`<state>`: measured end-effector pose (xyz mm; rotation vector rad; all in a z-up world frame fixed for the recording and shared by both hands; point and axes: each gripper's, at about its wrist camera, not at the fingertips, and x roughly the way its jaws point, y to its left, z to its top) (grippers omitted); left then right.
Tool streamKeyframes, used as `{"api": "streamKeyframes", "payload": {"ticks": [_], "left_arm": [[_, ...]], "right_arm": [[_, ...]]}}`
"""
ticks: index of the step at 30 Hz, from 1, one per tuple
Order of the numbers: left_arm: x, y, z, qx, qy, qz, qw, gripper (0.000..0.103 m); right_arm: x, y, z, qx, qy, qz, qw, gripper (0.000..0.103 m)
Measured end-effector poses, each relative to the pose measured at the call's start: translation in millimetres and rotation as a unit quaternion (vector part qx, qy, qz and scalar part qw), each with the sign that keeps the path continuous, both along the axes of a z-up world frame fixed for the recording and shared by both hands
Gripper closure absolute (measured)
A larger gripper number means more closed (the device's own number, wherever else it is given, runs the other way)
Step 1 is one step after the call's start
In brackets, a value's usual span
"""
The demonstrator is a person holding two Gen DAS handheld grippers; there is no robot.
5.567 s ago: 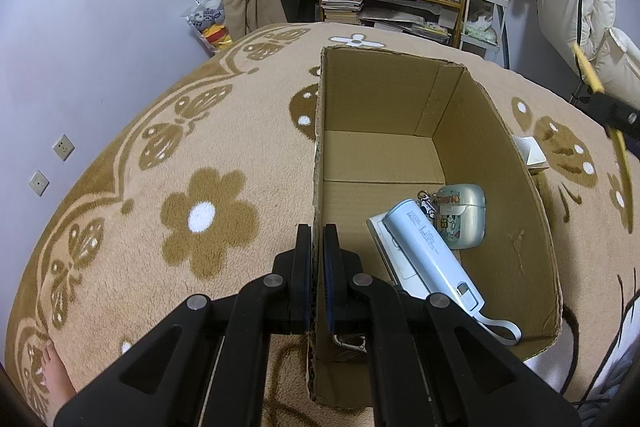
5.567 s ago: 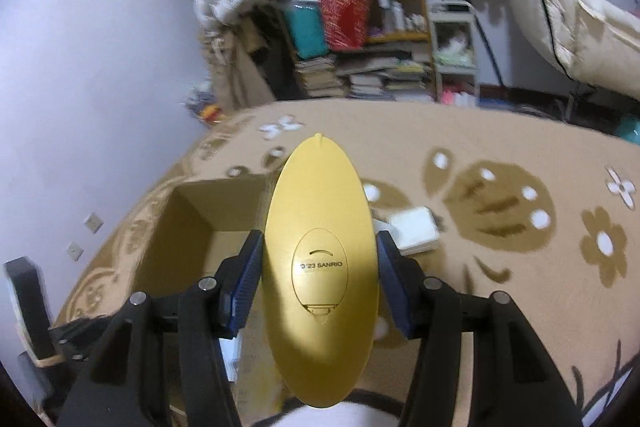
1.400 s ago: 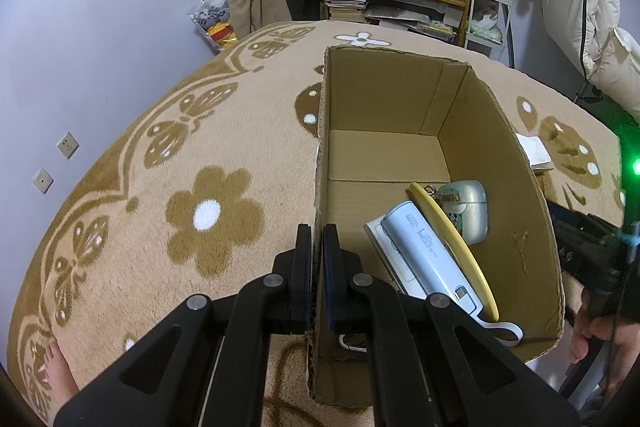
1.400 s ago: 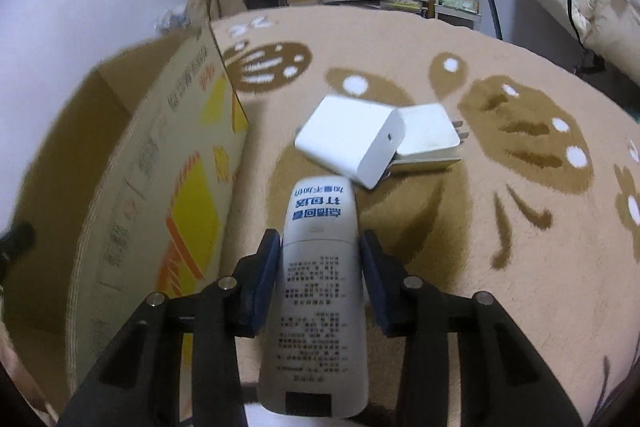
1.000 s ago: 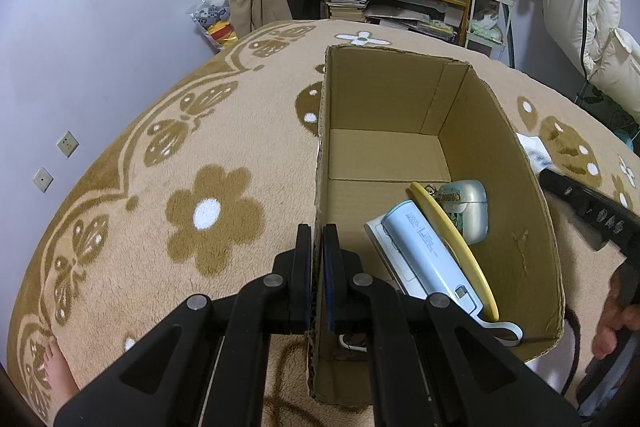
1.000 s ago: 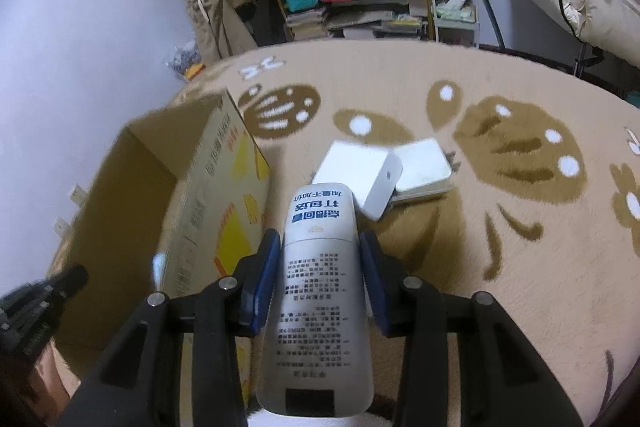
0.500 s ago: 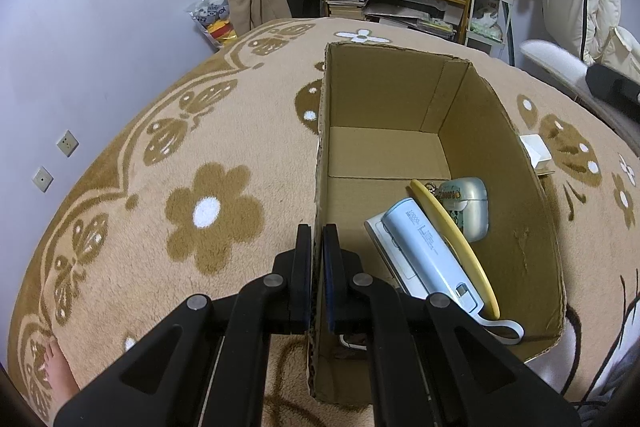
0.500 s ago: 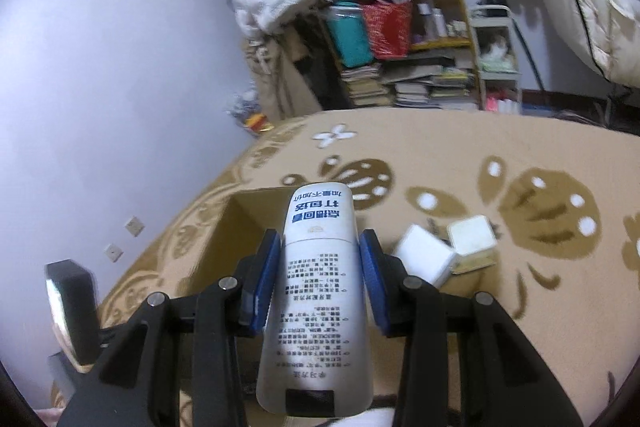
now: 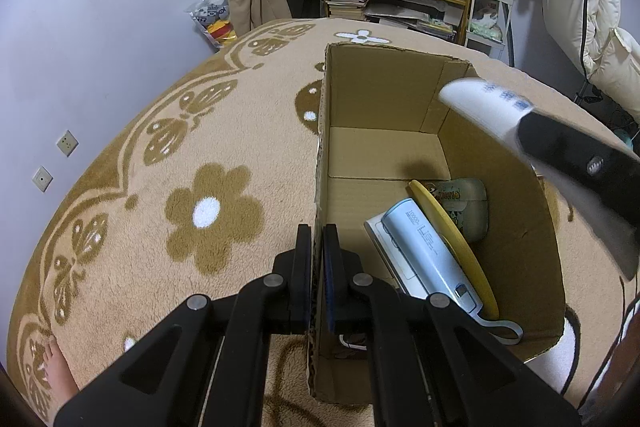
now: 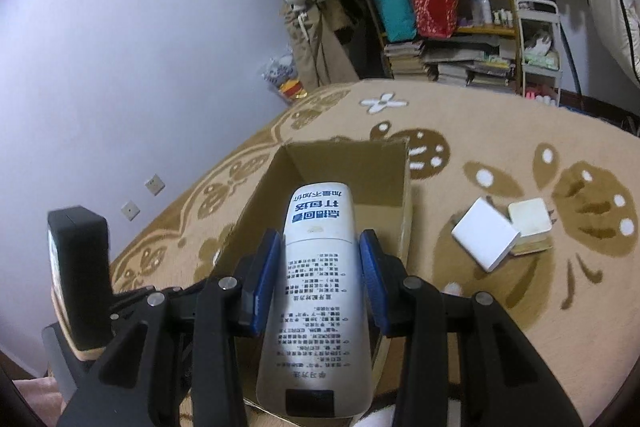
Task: Organize rigid objects
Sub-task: 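Carry the bottle into the box and release it with the right gripper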
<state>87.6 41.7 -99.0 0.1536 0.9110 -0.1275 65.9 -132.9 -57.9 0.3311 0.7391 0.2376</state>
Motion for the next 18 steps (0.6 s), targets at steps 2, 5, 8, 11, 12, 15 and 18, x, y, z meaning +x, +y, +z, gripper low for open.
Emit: {"api": "streamKeyframes", "payload": {"ticks": [2, 5, 8, 11, 12, 15, 18], "left_arm": [[0, 0, 0, 0.000, 0.000, 0.000, 1.0000, 0.098], [0, 0, 0, 0.000, 0.000, 0.000, 1.0000, 0.098], [0, 0, 0, -0.001, 0.000, 0.000, 1.0000, 0.098], [0, -1, 1, -0.002, 0.000, 0.000, 1.0000, 0.098], [-1, -2, 0, -0.002, 0.001, 0.000, 1.0000, 0.098], [-1, -2, 0, 0.000, 0.002, 0.000, 1.0000, 0.098], [0, -2, 0, -0.004, 0.003, 0.001, 1.0000, 0.098]], "right_arm": [[2, 3, -6, -0.001, 0.010, 0.002, 1.000, 0.059], [2, 4, -14, 0.001, 0.021, 0.004, 1.000, 0.059], [-2, 7, -10, -0.016, 0.010, 0.007, 1.000, 0.059], [-2, 8, -10, -0.012, 0.013, 0.010, 1.000, 0.059], [-1, 9, -11, -0.011, 0.017, 0.011, 1.000, 0.059], [1, 11, -17, -0.022, 0.031, 0.013, 0.999, 0.059], [2, 13, -19, -0.026, 0.037, 0.015, 0.999, 0.059]]}}
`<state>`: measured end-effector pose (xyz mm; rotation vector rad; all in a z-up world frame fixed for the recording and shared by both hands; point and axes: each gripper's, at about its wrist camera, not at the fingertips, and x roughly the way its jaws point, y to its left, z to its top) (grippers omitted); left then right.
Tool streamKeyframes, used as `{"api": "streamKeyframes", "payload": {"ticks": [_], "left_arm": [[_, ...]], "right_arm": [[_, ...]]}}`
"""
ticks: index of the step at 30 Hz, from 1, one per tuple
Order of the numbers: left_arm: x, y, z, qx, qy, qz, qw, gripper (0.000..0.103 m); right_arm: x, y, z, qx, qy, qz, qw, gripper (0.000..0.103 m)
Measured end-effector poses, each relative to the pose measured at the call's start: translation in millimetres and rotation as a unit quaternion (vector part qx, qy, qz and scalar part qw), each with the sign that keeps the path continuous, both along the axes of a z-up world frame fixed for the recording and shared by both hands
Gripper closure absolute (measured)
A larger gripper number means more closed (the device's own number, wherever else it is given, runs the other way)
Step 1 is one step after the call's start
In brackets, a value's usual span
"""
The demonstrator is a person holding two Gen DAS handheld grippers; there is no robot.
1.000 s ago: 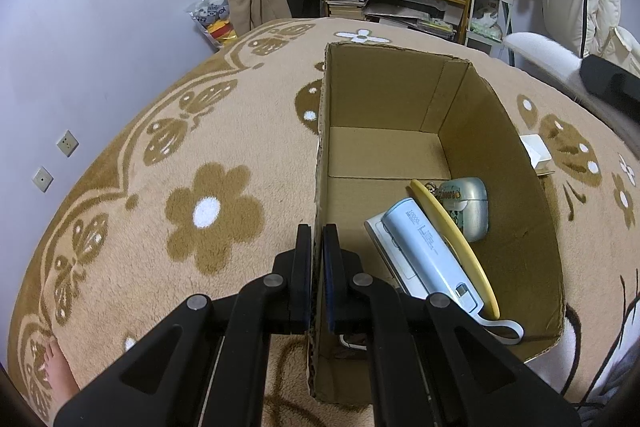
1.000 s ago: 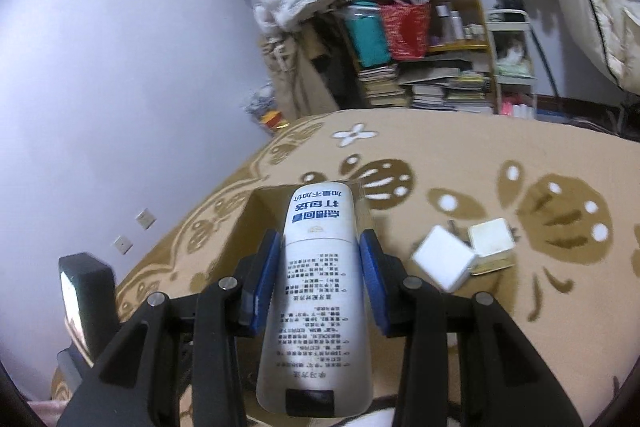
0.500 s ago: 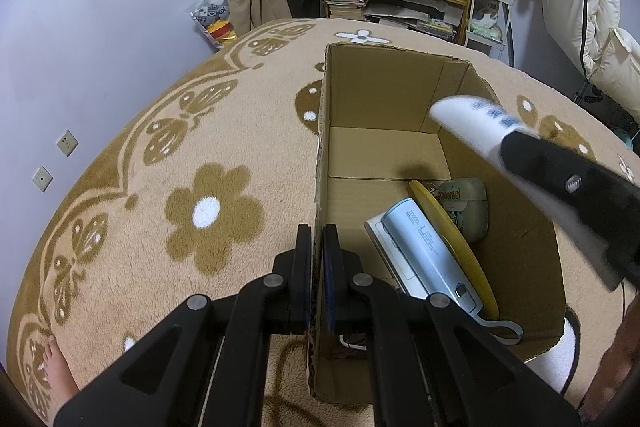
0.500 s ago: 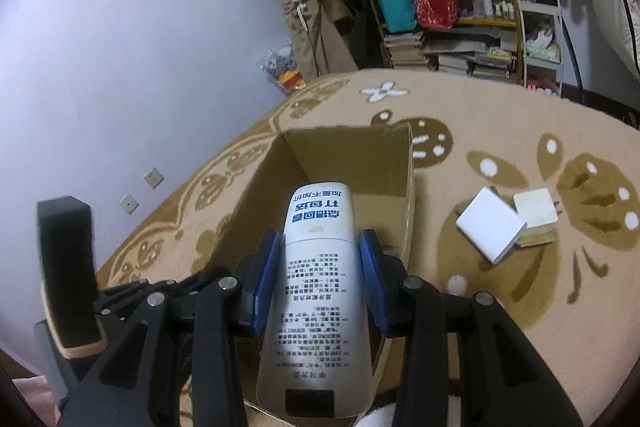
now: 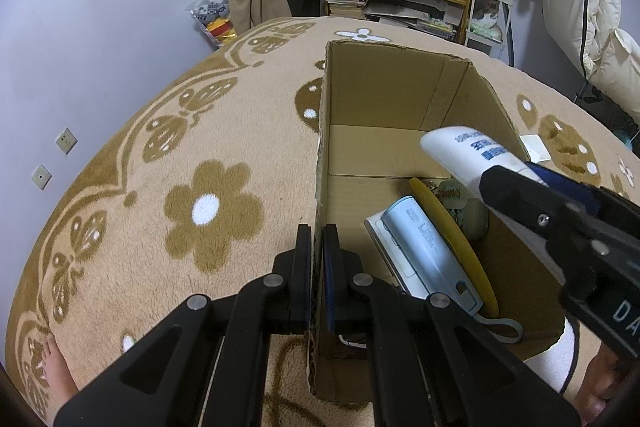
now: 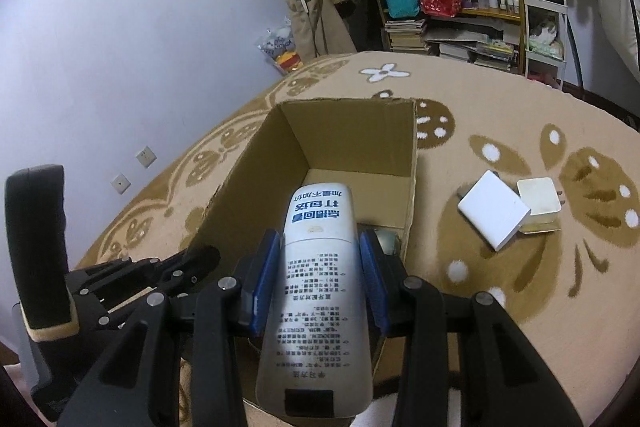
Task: Organize rigid objects
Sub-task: 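Carry the bottle into the box and release it with the right gripper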
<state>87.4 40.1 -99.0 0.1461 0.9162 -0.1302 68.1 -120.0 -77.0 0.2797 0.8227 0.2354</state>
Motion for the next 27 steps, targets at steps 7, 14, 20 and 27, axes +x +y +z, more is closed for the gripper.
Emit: {"api": "streamKeyframes", "payload": {"ticks": [7, 14, 20, 27], "left_arm": [[0, 1, -1, 0.002, 0.000, 0.001, 1.0000, 0.097], [0, 1, -1, 0.003, 0.001, 0.002, 1.0000, 0.097], [0, 1, -2, 0.004, 0.002, 0.003, 1.0000, 0.097], [1, 2, -1, -0.001, 0.004, 0.006, 1.0000, 0.097]], "right_arm": [[-3, -6, 12, 0.008, -0.021, -0.001, 1.000, 0.059], [-3, -29, 28, -0.024, -0.038, -0.033, 0.998, 0.029], [0, -55, 31, -0.069, -0.043, -0.071, 0.994, 0.007], [9, -91, 16, -0.082, -0.013, -0.118, 0.990, 0.006]]}}
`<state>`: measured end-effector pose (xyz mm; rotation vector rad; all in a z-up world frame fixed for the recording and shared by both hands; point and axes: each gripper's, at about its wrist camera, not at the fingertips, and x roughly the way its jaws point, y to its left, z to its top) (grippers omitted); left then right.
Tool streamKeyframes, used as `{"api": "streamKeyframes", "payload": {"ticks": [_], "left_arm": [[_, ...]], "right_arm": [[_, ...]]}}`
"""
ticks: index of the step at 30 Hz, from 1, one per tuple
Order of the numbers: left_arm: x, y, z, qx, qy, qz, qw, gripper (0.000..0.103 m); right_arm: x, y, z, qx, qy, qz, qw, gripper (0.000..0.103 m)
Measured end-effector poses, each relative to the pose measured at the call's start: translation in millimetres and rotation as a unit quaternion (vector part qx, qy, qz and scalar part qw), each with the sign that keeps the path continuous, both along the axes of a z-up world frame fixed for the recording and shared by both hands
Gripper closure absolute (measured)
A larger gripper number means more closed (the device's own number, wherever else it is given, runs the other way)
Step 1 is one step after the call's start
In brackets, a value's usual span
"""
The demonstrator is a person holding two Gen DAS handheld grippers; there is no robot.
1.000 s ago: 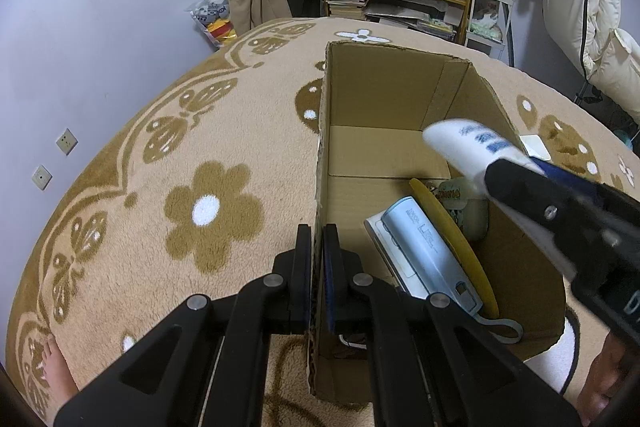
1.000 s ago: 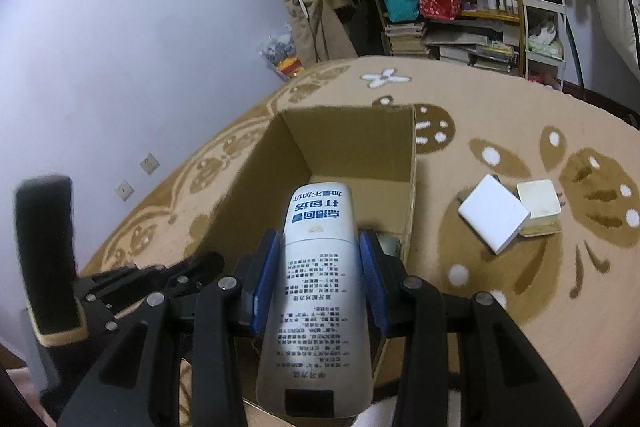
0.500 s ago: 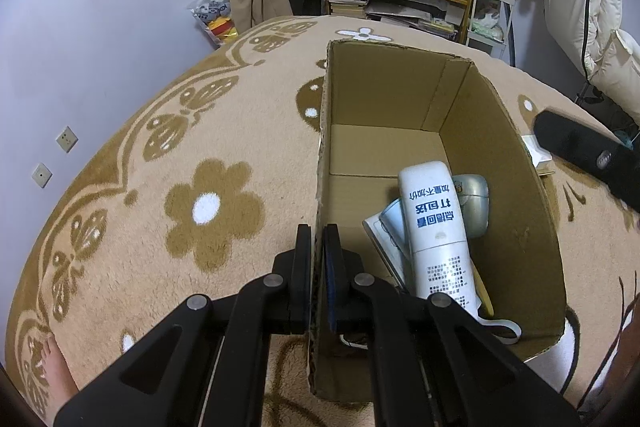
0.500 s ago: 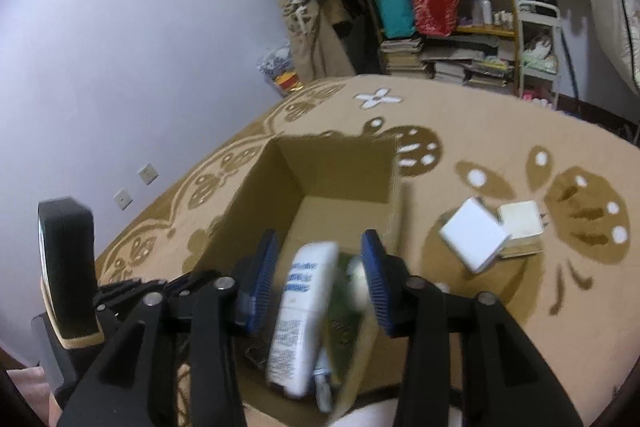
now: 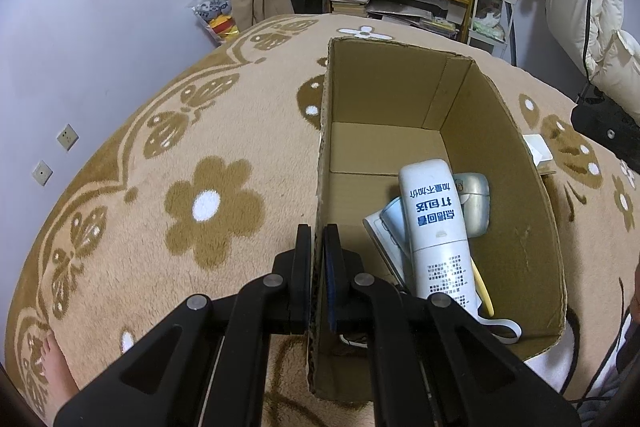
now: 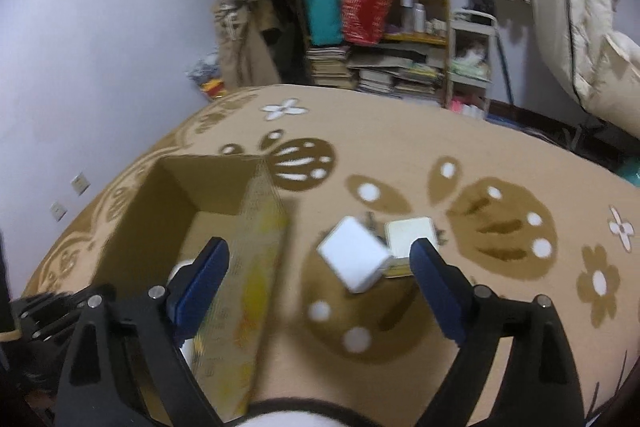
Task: Organize rigid objects
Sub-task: 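Carry the bottle into the box and release it with the right gripper, then grasp the white charger block with the right gripper and lift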
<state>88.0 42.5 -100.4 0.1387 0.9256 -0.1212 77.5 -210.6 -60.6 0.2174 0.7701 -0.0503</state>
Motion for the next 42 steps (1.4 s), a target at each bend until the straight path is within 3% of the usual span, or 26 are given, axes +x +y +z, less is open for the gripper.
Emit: {"api": "streamKeyframes", "payload": {"ticks": [9, 11, 13, 18, 30, 33, 38, 42], "left_arm": [[0, 0, 1, 0.000, 0.000, 0.001, 1.0000, 0.097], [0, 0, 1, 0.001, 0.000, 0.000, 1.0000, 0.097], [1, 0, 1, 0.000, 0.000, 0.000, 1.0000, 0.097], [0, -1, 1, 0.000, -0.001, -0.001, 1.0000, 0.097], [1, -1, 1, -0.001, 0.000, -0.001, 1.0000, 0.097], [1, -1, 1, -0.001, 0.000, -0.002, 1.0000, 0.097], [1, 0, 1, -0.001, 0.000, -0.001, 1.0000, 0.097], [1, -1, 1, 0.000, 0.000, -0.001, 1.0000, 0.097]], "right_arm": [[12, -45, -28, 0.050, -0.005, -0.044, 0.998, 0.007], [21, -48, -36, 0.053, 0.008, -0.038, 0.998, 0.018], [30, -49, -45, 0.070, 0.028, -0.028, 0.997, 0.036], [45, -56, -68, 0.119, 0.063, -0.027, 0.990, 0.049], [54, -71, -106, 0.219, 0.099, -0.067, 0.968, 0.049], [55, -67, -106, 0.209, 0.096, -0.064, 0.971, 0.048], [65, -58, -110, 0.195, 0.112, -0.059, 0.973, 0.038], [70, -46, -114, 0.144, 0.116, -0.047, 0.982, 0.037]]}}
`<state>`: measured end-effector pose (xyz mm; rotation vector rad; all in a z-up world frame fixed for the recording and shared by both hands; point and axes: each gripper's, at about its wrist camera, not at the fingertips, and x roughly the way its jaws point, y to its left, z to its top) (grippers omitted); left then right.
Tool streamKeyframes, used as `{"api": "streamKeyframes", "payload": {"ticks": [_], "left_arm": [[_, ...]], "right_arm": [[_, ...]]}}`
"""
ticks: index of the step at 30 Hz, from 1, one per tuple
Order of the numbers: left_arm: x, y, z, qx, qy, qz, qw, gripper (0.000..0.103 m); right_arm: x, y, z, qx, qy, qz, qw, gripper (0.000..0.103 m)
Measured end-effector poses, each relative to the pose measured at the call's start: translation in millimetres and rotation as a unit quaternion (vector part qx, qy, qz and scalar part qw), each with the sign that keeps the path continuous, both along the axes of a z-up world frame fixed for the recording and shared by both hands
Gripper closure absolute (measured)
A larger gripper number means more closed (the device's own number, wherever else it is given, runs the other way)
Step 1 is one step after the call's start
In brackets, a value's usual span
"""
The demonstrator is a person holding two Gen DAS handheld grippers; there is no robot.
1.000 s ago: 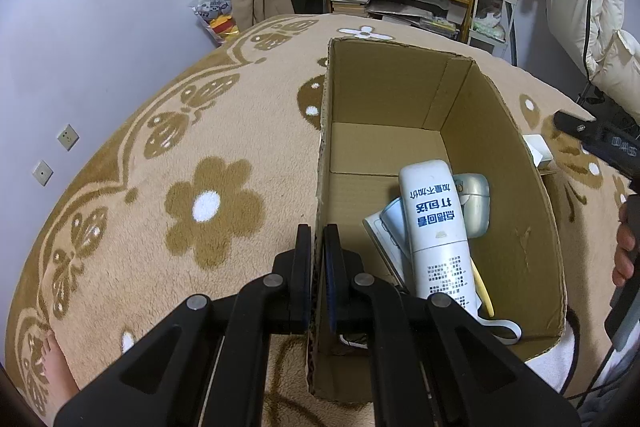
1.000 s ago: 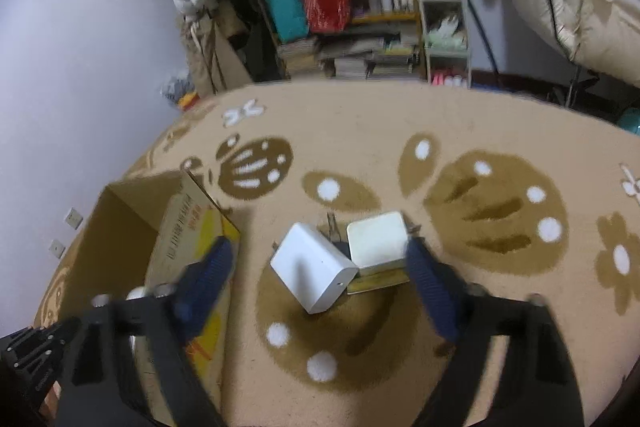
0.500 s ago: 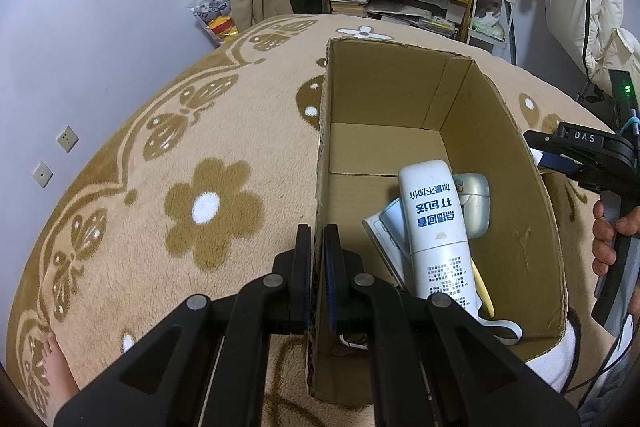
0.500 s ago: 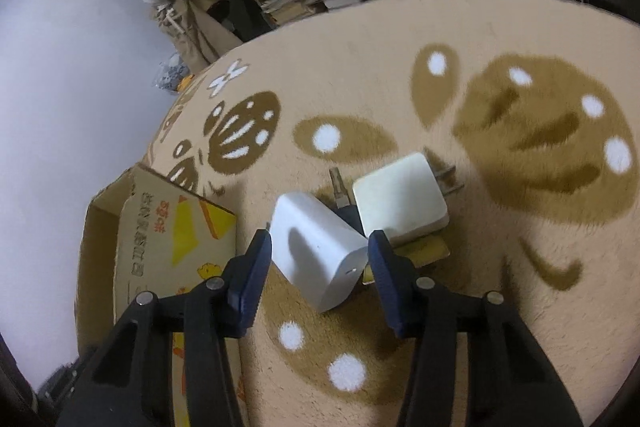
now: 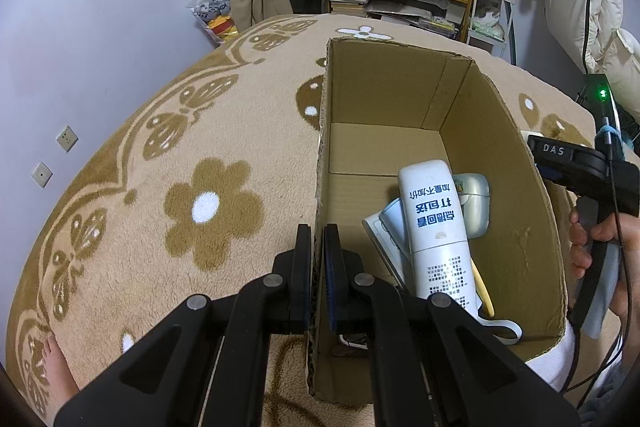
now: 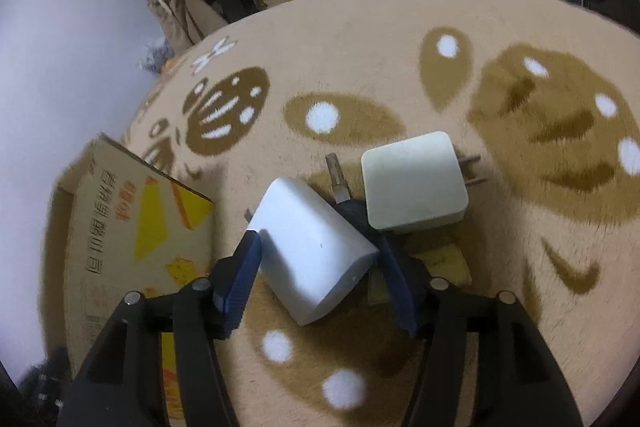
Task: Organize rigid objects
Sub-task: 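Grasp the white charger block with the right gripper and lift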
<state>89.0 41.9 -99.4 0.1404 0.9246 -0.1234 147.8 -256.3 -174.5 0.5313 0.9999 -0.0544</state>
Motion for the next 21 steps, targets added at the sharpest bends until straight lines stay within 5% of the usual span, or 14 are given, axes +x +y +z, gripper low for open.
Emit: {"api": "streamKeyframes", "payload": {"ticks": [9, 21], "left_arm": [[0, 0, 0, 0.001, 0.001, 0.000, 1.0000, 0.097], [1, 0, 0, 0.000, 0.001, 0.000, 1.0000, 0.097]], "right_arm": [[-12, -3, 13, 0.007, -0.026, -0.020, 0.999, 0.061], [-19, 25, 29, -0.068, -0.047, 0.014, 0.996, 0.066]]}}
